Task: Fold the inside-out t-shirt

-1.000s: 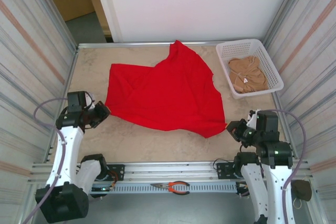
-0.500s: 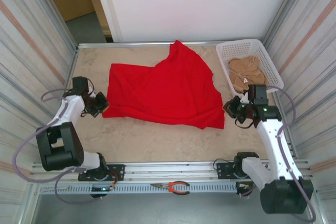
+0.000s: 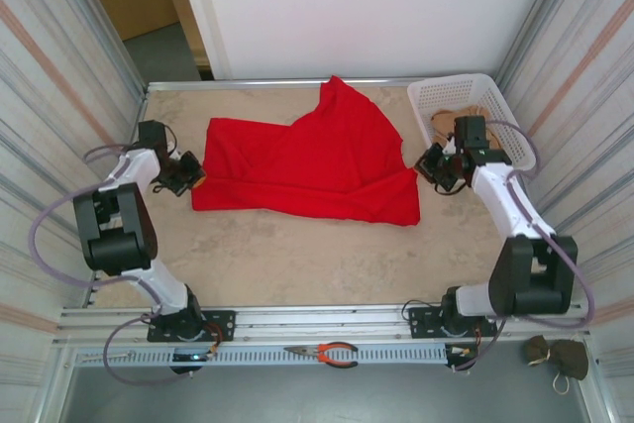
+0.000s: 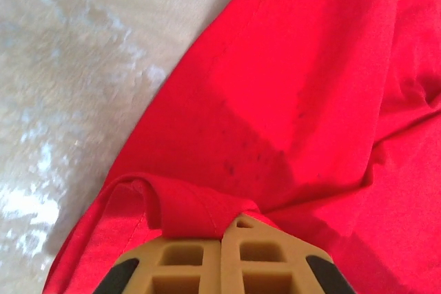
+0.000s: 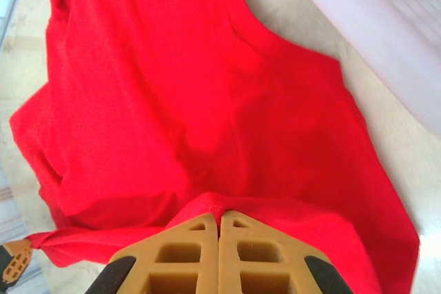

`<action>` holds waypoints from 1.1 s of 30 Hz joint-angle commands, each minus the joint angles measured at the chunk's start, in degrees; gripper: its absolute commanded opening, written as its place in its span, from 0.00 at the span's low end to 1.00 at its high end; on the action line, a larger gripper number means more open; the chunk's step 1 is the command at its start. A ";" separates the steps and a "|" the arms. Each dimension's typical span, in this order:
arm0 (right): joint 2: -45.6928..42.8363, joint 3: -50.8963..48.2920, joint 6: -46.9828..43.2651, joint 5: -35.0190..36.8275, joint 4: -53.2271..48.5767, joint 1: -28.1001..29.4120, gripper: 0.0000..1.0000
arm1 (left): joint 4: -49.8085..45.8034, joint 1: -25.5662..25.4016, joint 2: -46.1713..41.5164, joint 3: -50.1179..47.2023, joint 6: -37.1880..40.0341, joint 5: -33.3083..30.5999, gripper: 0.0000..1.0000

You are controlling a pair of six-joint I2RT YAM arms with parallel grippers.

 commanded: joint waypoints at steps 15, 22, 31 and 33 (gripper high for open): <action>1.92 -0.83 -3.08 9.33 -0.60 17.83 0.52 | 0.09 0.74 -3.91 2.91 -1.58 3.48 0.56; 4.31 -8.45 0.86 10.30 4.96 22.63 0.52 | 4.83 -1.58 -16.58 -11.28 -3.70 6.47 0.56; 10.96 -7.03 2.12 10.21 7.27 24.34 0.45 | 7.59 -2.81 -20.37 -17.45 -5.16 7.96 0.57; 12.27 -6.24 2.30 10.03 7.47 24.35 0.43 | 7.96 -2.92 -20.43 -17.77 -5.44 8.29 0.57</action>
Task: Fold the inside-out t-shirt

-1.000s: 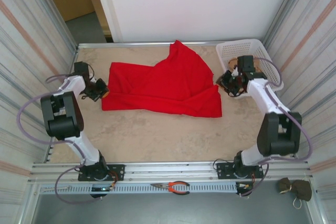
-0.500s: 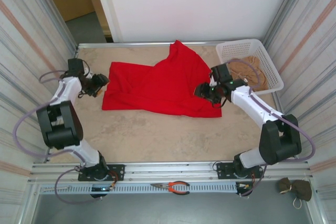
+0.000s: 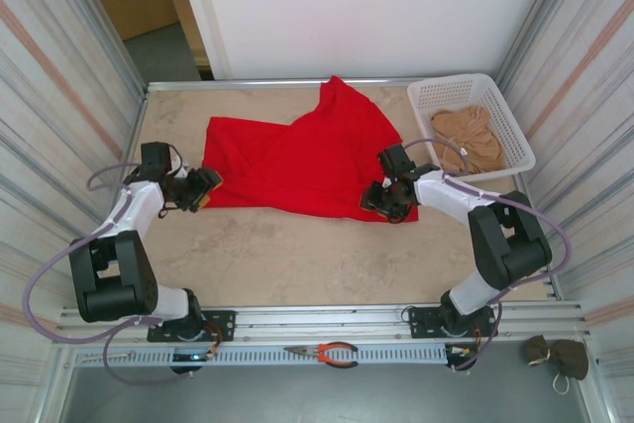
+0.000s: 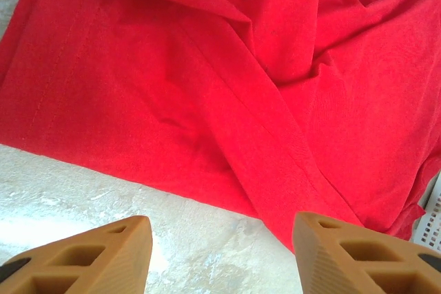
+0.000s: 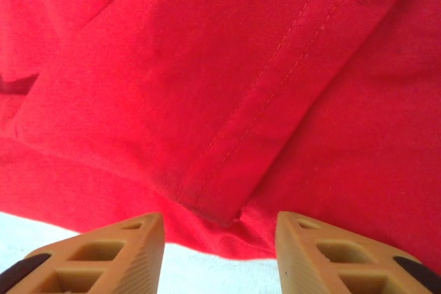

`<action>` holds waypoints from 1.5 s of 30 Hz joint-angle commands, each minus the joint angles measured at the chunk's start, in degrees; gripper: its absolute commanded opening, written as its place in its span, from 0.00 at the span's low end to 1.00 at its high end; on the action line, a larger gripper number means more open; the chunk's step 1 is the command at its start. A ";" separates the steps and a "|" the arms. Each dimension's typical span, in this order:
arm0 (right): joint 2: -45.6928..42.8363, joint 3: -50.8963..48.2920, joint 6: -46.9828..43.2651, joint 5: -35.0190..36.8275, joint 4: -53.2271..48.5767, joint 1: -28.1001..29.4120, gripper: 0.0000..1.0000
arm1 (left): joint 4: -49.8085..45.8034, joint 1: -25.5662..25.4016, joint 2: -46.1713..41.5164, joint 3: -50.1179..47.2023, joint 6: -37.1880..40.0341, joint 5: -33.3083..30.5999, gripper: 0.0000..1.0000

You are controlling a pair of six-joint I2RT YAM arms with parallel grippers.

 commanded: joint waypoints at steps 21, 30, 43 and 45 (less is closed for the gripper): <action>18.09 32.97 -5.81 -1.75 -9.49 -1.43 0.00 | 8.23 -1.58 1.69 -3.67 -3.29 4.81 0.57; 18.11 37.66 -11.83 -5.38 -5.87 -5.11 0.58 | 7.01 -2.24 2.76 -2.80 -5.05 2.40 0.57; -19.01 -6.68 -9.12 -6.70 -5.91 -20.48 0.71 | 1.58 4.03 -4.60 -8.80 -7.53 -4.29 0.63; -18.95 -7.98 -9.82 -8.44 -5.27 -21.31 0.71 | 2.53 3.95 -3.47 -9.16 -7.62 -4.07 0.63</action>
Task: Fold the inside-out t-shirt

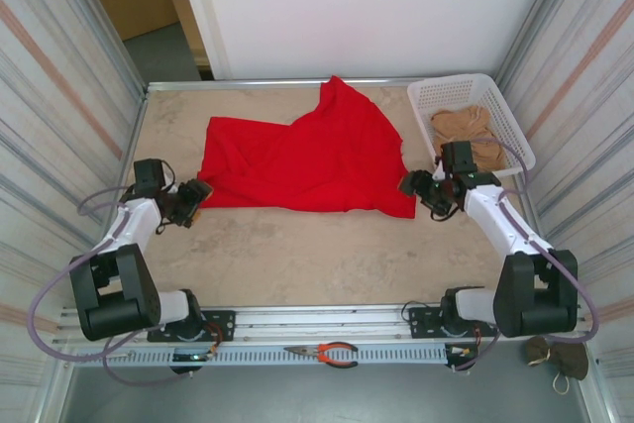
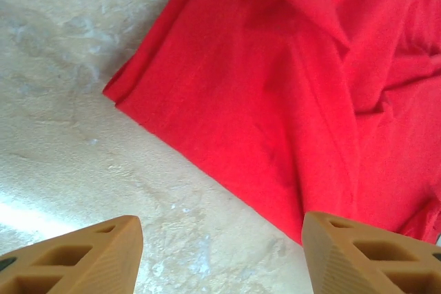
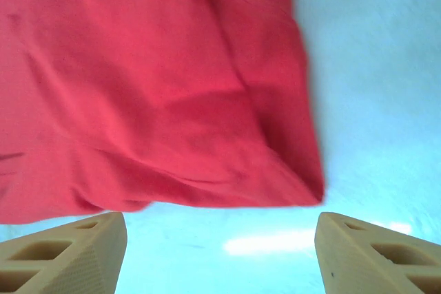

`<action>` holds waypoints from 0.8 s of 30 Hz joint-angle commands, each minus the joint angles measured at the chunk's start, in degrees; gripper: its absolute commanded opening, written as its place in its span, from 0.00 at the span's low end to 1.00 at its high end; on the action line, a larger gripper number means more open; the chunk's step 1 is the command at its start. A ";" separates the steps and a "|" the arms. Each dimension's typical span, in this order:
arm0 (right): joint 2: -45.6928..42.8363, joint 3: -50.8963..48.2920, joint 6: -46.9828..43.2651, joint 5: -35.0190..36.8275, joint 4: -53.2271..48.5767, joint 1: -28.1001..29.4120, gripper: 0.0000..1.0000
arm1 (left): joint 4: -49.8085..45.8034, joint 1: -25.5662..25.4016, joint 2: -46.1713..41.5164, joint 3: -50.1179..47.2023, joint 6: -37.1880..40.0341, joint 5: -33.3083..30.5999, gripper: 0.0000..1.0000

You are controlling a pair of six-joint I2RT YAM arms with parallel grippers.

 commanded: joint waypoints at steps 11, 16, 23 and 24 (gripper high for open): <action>9.29 -2.27 -1.62 -4.81 6.29 -0.34 0.70 | 2.47 -0.92 10.65 0.93 -0.57 -1.68 0.61; 14.73 -0.56 -1.35 -6.02 8.94 -0.30 0.49 | 4.02 -1.24 15.44 3.26 -0.67 -2.48 0.57; 12.47 0.22 -2.59 -4.58 5.44 -1.90 0.00 | 4.90 -0.35 20.61 8.21 1.14 0.25 0.04; 10.54 0.04 -3.04 -3.86 4.01 -2.59 0.00 | 4.71 0.06 20.47 8.54 1.45 0.85 0.00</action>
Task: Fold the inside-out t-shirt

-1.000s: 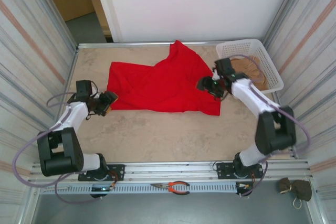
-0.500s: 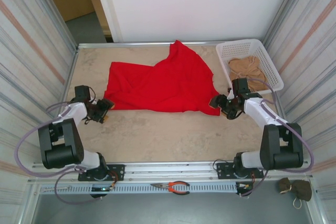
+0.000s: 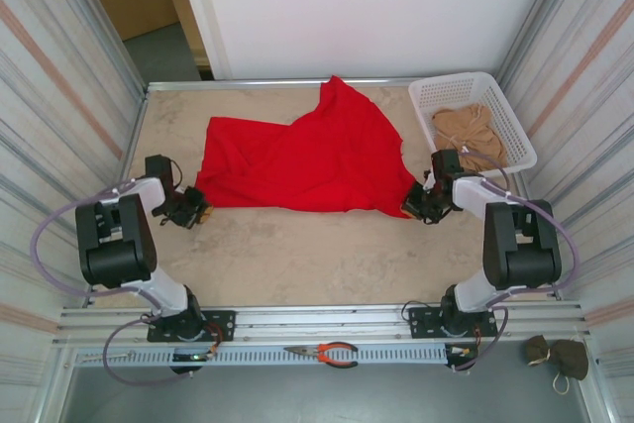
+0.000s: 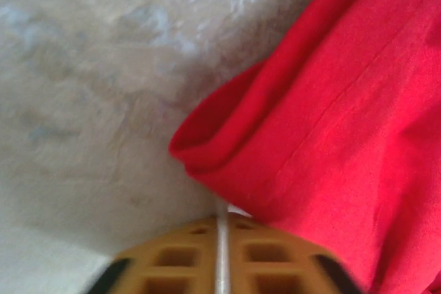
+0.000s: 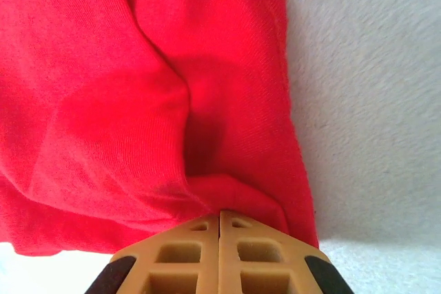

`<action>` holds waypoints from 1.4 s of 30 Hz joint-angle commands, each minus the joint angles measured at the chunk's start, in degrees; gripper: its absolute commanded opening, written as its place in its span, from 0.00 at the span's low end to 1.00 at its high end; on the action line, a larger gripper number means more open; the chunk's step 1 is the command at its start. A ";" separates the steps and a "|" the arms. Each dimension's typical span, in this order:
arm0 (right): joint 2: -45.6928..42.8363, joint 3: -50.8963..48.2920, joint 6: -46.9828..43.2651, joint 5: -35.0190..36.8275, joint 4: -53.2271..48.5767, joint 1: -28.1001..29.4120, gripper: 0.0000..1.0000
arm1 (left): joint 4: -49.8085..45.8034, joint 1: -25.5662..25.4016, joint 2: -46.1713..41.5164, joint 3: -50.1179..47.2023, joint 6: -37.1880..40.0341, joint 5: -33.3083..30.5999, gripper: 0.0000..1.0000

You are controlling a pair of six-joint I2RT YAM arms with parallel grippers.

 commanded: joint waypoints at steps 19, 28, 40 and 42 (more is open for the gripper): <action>-22.67 -2.47 -4.92 3.67 -18.98 -5.65 0.00 | 3.15 11.67 -21.57 -10.32 4.67 9.12 0.26; -20.88 -3.34 -4.28 4.00 -16.79 -5.48 0.00 | 4.93 -0.76 -16.88 -8.65 1.85 1.98 0.63; -19.23 -2.65 -4.25 4.23 -15.74 -5.91 0.00 | 5.98 -5.53 -1.64 -1.16 -0.51 -6.01 0.56; -18.94 -2.30 -4.32 4.12 -15.99 -6.39 0.00 | 6.52 -5.18 1.07 0.66 0.77 -5.33 0.30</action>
